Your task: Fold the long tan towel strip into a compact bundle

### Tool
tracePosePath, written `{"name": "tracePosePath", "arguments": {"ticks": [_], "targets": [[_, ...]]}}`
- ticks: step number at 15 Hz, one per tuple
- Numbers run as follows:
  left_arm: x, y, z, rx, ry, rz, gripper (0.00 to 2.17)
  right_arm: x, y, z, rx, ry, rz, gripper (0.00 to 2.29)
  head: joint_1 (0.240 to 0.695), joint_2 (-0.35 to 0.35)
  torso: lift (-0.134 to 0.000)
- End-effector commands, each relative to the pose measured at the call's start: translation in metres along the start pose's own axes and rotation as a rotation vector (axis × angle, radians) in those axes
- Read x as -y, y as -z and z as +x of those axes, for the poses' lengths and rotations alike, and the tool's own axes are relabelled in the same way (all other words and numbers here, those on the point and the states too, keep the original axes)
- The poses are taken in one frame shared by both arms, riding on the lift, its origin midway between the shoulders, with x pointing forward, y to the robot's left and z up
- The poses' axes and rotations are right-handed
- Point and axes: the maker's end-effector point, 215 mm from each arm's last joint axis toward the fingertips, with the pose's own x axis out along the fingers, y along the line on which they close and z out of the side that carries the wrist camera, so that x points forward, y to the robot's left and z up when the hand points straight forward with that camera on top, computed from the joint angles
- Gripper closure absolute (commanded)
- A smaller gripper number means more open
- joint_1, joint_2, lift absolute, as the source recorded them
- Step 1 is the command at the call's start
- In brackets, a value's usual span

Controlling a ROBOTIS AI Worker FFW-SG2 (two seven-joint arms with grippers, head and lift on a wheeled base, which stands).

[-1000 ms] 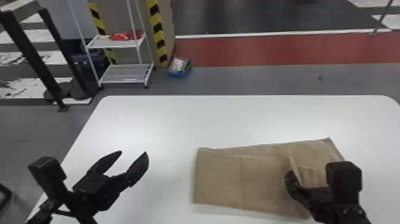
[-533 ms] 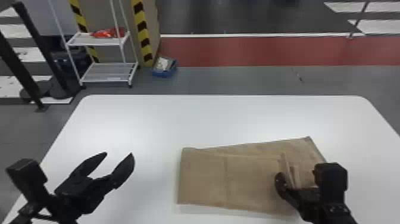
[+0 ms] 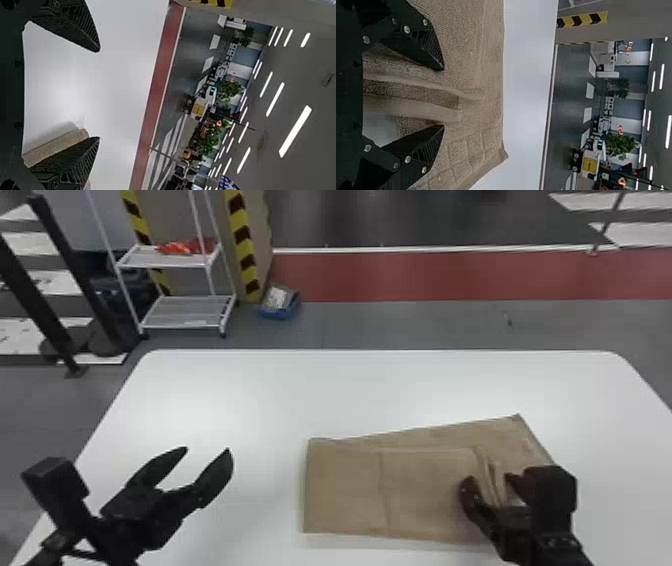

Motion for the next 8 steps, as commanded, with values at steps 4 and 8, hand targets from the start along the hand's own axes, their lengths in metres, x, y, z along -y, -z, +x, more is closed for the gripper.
{"name": "tracePosePath", "arguments": {"ticks": [4,8], "targets": [[0.001,0.002,0.000,-0.002,0.001,-0.004,0.08,-0.012,-0.012,-0.003,0.034,-0.020,0.001,0.72,0.695,0.058,-0.120],[-0.002,-0.004,-0.002,0.023,-0.005,0.010,0.08,-0.018,-0.015,-0.004,0.043,-0.031,0.002,1.31,0.695,0.071,-0.120]]}}
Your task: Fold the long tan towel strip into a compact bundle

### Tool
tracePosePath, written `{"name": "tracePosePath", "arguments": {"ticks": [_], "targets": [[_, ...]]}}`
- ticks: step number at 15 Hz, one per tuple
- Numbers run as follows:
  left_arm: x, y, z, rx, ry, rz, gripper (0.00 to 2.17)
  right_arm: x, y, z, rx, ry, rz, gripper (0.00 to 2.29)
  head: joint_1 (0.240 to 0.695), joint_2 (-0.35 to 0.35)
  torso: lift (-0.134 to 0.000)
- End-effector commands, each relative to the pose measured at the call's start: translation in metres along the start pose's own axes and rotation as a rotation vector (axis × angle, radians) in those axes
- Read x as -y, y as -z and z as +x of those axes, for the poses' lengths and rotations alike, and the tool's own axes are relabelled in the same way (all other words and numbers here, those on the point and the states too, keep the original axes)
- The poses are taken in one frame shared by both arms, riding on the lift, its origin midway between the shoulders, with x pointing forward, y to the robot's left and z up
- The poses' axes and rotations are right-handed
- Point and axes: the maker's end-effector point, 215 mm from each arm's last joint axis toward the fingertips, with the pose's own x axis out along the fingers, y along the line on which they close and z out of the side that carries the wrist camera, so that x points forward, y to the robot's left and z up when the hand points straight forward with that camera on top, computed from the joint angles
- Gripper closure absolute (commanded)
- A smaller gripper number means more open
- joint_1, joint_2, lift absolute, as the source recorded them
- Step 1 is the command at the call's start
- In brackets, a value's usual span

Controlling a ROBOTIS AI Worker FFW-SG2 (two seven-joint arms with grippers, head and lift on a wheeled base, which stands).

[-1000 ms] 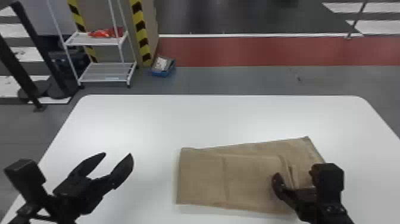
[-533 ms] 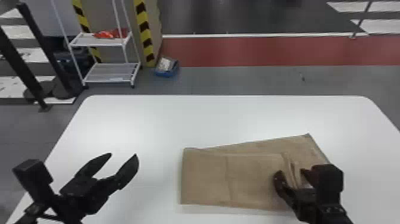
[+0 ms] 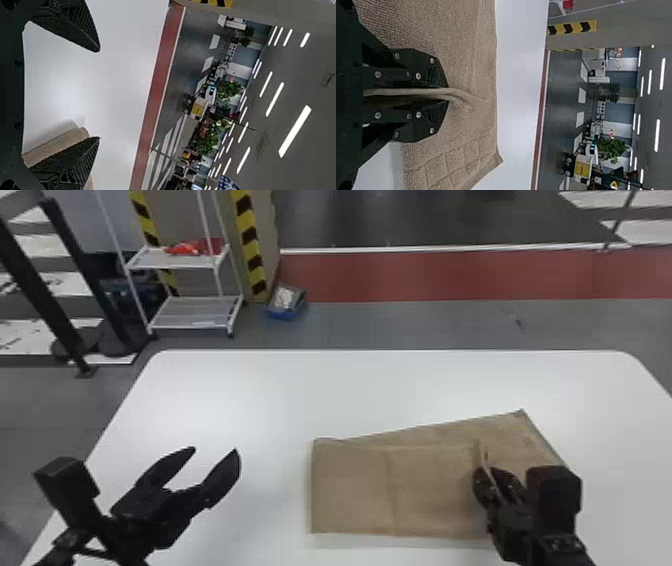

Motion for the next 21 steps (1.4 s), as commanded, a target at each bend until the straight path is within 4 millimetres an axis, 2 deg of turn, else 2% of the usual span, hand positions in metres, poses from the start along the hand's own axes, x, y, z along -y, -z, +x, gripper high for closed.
{"name": "tracePosePath", "arguments": {"ticks": [1,2,4,6,7,8,10,11,12,13,14,15,16,17,18,19,20,21], "targets": [[-0.004,-0.009,-0.002,0.046,-0.009,0.021,0.09,-0.004,0.000,-0.001,0.002,-0.007,0.001,1.32,0.695,0.074,-0.120],[-0.005,-0.015,-0.003,0.075,-0.012,0.036,0.09,-0.005,-0.004,0.000,0.015,-0.010,0.002,1.32,0.695,0.081,-0.120],[-0.011,-0.040,-0.009,0.191,-0.053,0.098,0.09,-0.019,-0.020,-0.001,0.065,-0.052,0.006,1.32,0.695,0.093,-0.120],[-0.019,-0.049,-0.013,0.251,-0.128,0.173,0.09,-0.029,-0.041,0.001,0.113,-0.073,0.012,1.32,0.695,0.119,-0.120],[-0.020,-0.051,-0.015,0.270,-0.141,0.190,0.09,-0.042,-0.062,0.001,0.147,-0.123,0.031,1.32,0.695,0.132,-0.120],[-0.022,-0.049,-0.015,0.267,-0.145,0.189,0.09,-0.045,-0.090,-0.002,0.195,-0.156,0.062,1.32,0.695,0.159,-0.120],[-0.023,-0.045,-0.020,0.261,-0.147,0.190,0.09,-0.030,-0.125,0.002,0.247,-0.138,0.074,1.32,0.695,0.179,-0.120],[-0.024,-0.044,-0.022,0.259,-0.149,0.192,0.09,-0.023,-0.131,0.011,0.251,-0.132,0.089,1.32,0.695,0.177,-0.120],[-0.025,-0.043,-0.023,0.258,-0.150,0.193,0.09,-0.021,-0.124,0.028,0.227,-0.135,0.103,1.32,0.695,0.177,-0.120],[-0.025,-0.042,-0.023,0.256,-0.150,0.192,0.09,-0.037,-0.121,0.041,0.210,-0.187,0.096,1.32,0.695,0.164,-0.120],[-0.023,-0.040,-0.023,0.253,-0.147,0.190,0.09,-0.045,-0.123,0.045,0.210,-0.213,0.098,1.32,0.695,0.164,-0.120],[-0.021,-0.040,-0.023,0.252,-0.143,0.190,0.09,-0.041,-0.132,0.046,0.221,-0.210,0.110,1.32,0.695,0.170,-0.120],[-0.020,-0.040,-0.024,0.252,-0.140,0.191,0.09,-0.027,-0.145,0.046,0.223,-0.198,0.132,1.32,0.695,0.177,-0.120],[-0.020,-0.038,-0.025,0.247,-0.141,0.190,0.09,-0.019,-0.147,0.045,0.211,-0.190,0.141,1.32,0.695,0.177,-0.120],[-0.020,-0.036,-0.027,0.244,-0.141,0.190,0.09,-0.013,-0.145,0.046,0.202,-0.179,0.142,1.32,0.695,0.173,-0.120],[-0.020,-0.034,-0.026,0.241,-0.139,0.188,0.09,-0.010,-0.129,0.053,0.170,-0.173,0.145,1.32,0.695,0.155,-0.120],[-0.019,-0.035,-0.026,0.242,-0.137,0.188,0.09,-0.009,-0.125,0.054,0.163,-0.171,0.150,1.32,0.695,0.149,-0.120],[-0.018,-0.035,-0.026,0.242,-0.136,0.188,0.09,0.005,-0.131,0.049,0.178,-0.155,0.172,1.32,0.695,0.143,-0.120]]}}
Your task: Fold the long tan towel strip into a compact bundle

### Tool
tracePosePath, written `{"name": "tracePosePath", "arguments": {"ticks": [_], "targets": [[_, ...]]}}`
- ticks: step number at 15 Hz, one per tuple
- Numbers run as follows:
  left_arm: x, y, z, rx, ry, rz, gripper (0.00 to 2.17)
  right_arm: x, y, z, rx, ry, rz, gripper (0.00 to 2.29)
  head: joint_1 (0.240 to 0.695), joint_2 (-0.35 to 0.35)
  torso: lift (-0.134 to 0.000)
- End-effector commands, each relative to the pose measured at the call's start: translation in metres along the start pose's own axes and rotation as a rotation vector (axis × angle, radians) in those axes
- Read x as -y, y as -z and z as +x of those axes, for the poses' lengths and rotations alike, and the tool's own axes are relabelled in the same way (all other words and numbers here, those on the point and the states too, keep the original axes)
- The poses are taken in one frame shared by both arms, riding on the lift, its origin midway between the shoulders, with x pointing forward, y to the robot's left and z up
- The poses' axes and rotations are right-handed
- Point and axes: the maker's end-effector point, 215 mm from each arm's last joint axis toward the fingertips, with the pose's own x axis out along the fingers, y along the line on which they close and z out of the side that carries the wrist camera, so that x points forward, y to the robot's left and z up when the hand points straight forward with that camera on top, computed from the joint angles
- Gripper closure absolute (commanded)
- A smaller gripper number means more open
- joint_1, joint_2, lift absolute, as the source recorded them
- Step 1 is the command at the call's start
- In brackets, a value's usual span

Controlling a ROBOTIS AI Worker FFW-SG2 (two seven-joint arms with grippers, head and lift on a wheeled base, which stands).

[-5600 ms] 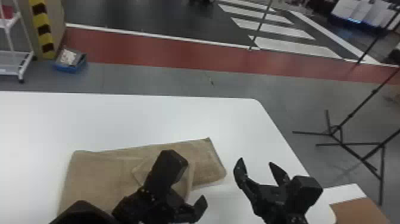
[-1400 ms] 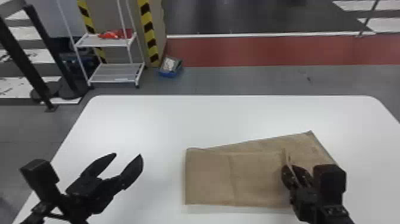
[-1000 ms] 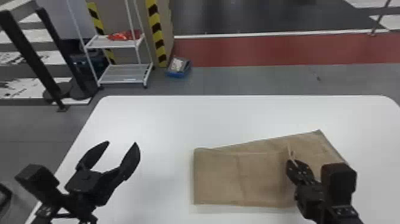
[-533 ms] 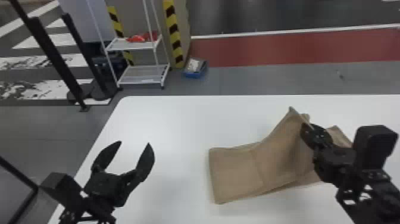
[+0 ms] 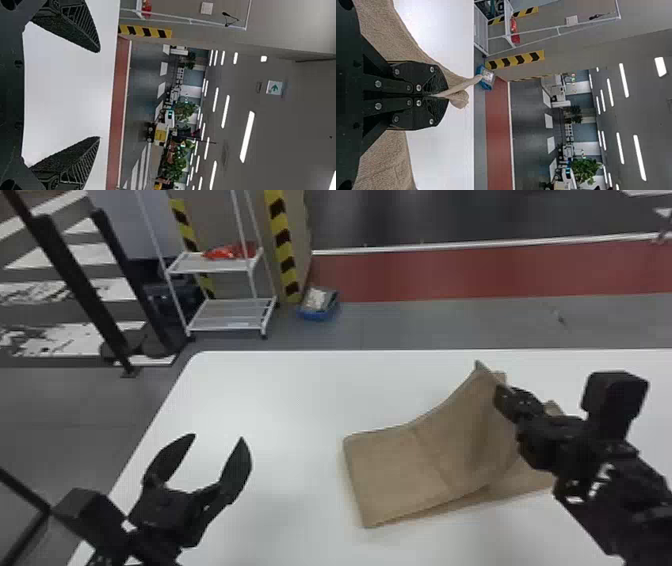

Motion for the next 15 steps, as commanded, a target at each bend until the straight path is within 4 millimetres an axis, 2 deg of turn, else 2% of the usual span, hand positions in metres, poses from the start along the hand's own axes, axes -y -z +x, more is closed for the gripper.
{"name": "tracePosePath", "arguments": {"ticks": [1,2,3,5,7,8,9,10,11,15], "targets": [[0.002,-0.002,0.000,0.003,0.002,-0.002,0.09,0.031,-0.019,-0.010,0.021,0.041,0.045,1.32,0.695,0.138,-0.120],[0.002,0.001,-0.004,-0.005,0.001,-0.002,0.09,0.047,-0.023,-0.013,0.003,0.064,0.059,1.32,0.695,0.131,-0.120],[0.003,0.002,-0.005,-0.004,0.002,-0.001,0.09,0.053,-0.029,-0.011,0.004,0.074,0.054,1.32,0.695,0.118,-0.120],[0.007,0.005,-0.004,-0.008,0.009,-0.008,0.09,0.060,-0.007,0.002,-0.045,0.074,0.059,1.32,0.695,0.076,-0.120],[0.010,0.005,-0.005,-0.010,0.015,-0.005,0.09,0.068,-0.006,0.005,-0.067,0.075,0.079,1.32,0.695,0.065,-0.120],[0.010,0.007,-0.005,-0.014,0.014,-0.005,0.09,0.073,-0.004,0.006,-0.105,0.069,0.107,1.23,0.695,0.061,-0.120],[0.011,0.008,-0.006,-0.017,0.017,-0.005,0.09,0.073,0.004,0.006,-0.156,0.060,0.126,0.42,0.695,0.052,-0.120],[0.012,0.011,-0.006,-0.021,0.020,-0.008,0.09,0.079,0.013,0.006,-0.178,0.074,0.113,0.00,0.695,0.049,-0.120],[0.011,0.012,-0.006,-0.022,0.019,-0.005,0.09,0.086,0.018,0.006,-0.194,0.082,0.121,0.00,0.695,0.045,-0.120],[0.011,0.015,-0.004,-0.026,0.022,-0.004,0.09,0.118,0.020,0.008,-0.275,0.100,0.108,0.06,0.695,0.020,-0.120]]}}
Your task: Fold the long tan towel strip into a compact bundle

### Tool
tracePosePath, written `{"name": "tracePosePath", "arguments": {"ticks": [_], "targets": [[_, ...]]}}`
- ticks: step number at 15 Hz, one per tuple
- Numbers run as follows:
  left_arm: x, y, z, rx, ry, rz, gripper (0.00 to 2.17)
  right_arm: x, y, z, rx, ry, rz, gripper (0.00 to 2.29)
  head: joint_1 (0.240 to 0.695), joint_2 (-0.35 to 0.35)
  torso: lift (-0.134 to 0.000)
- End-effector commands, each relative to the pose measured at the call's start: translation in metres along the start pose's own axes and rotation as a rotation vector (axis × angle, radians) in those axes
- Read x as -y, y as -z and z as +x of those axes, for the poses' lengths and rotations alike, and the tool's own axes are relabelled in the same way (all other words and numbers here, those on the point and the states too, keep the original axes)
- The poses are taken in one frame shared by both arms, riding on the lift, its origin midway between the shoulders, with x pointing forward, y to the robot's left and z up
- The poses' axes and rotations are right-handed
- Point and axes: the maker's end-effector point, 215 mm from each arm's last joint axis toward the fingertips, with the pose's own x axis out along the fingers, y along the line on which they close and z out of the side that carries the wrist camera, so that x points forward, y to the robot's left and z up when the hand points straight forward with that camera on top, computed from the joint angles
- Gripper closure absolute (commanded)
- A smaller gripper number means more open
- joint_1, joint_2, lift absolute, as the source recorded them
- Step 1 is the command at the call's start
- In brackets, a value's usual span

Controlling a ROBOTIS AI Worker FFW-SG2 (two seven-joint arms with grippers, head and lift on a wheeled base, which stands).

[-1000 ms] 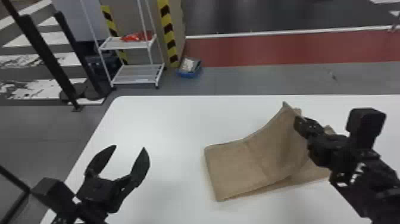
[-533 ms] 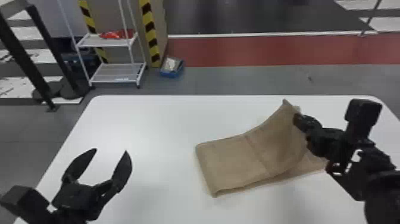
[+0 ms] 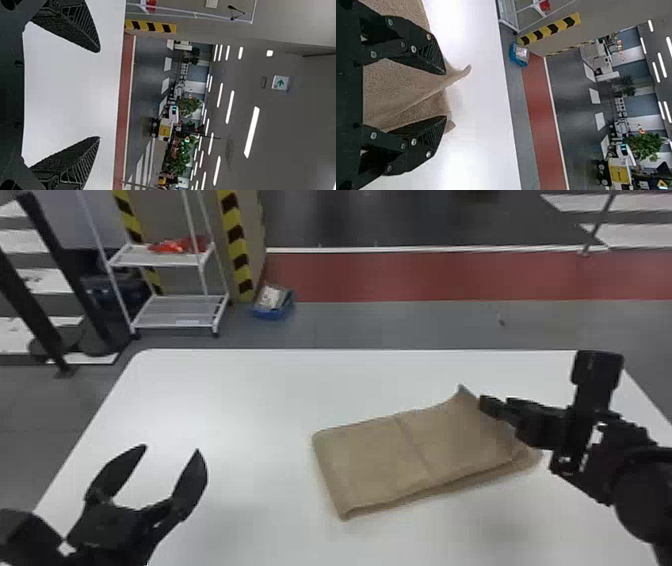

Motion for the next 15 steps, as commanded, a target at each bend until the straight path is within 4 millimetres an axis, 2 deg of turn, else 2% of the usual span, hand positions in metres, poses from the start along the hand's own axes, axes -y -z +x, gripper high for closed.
{"name": "tracePosePath", "arguments": {"ticks": [1,3,8,10,12,15], "targets": [[-0.001,0.003,0.001,-0.003,-0.002,-0.003,0.09,0.020,-0.001,0.004,-0.067,0.019,-0.018,0.06,0.695,0.013,-0.120],[-0.002,0.004,0.002,-0.005,-0.002,-0.002,0.09,0.027,0.006,0.010,-0.126,0.014,-0.029,0.06,0.695,0.001,-0.120],[-0.003,0.005,0.007,-0.001,-0.002,-0.005,0.09,0.041,0.057,0.026,-0.253,0.019,-0.033,0.09,0.695,-0.015,-0.120],[-0.004,0.006,0.008,-0.001,-0.003,-0.008,0.09,0.040,0.065,0.031,-0.246,0.009,-0.033,0.21,0.695,-0.018,-0.120],[-0.004,0.006,0.009,-0.001,-0.003,-0.008,0.09,0.037,0.064,0.032,-0.224,-0.007,-0.035,0.53,0.695,-0.017,-0.120],[-0.003,0.005,0.009,0.000,-0.002,-0.007,0.09,0.031,0.061,0.030,-0.204,-0.030,-0.025,1.45,0.695,-0.010,-0.120]]}}
